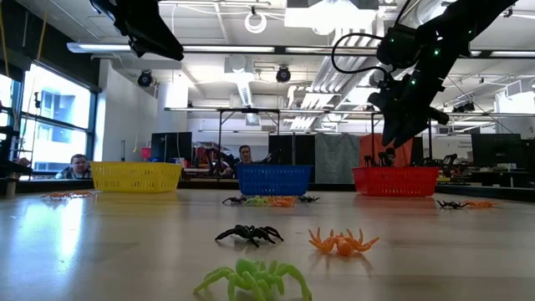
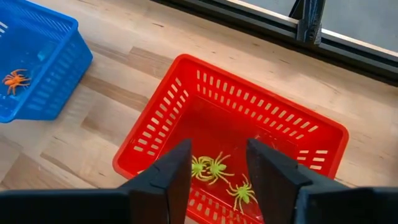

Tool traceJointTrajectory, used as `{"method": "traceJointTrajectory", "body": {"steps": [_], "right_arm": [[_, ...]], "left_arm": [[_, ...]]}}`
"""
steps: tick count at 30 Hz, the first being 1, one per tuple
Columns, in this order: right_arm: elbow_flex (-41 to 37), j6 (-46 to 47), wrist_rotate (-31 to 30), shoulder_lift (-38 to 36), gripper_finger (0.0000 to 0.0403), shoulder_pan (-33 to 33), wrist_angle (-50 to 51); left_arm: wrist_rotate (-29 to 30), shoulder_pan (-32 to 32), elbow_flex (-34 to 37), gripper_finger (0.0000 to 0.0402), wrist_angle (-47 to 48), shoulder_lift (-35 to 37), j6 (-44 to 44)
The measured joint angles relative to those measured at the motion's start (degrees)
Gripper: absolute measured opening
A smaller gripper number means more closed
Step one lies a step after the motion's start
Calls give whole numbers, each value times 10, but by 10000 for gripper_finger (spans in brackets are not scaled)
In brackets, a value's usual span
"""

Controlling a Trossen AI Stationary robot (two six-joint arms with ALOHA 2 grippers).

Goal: Sort Halloween decoration
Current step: Put the orange spider toy into the blue basket

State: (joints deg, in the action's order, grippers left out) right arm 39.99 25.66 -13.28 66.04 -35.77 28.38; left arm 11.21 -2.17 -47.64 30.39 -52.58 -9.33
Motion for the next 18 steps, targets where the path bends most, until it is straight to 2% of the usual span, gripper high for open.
{"method": "traceJointTrajectory", "body": {"steps": [3,6,11,14,18], "right_arm": [[0,14,0,0,150,0,0],[2,25,13,-6,148,0,16],[19,53,100,-25,138,19,83],[19,97,140,-24,132,71,110],[19,156,145,-12,126,170,149]], "left_arm": [[26,0,0,94,4,0,4],[68,-1,0,94,46,2,7],[120,-5,0,94,154,9,-58],[118,6,0,94,178,10,-87],[115,31,0,94,204,10,-118]]}}
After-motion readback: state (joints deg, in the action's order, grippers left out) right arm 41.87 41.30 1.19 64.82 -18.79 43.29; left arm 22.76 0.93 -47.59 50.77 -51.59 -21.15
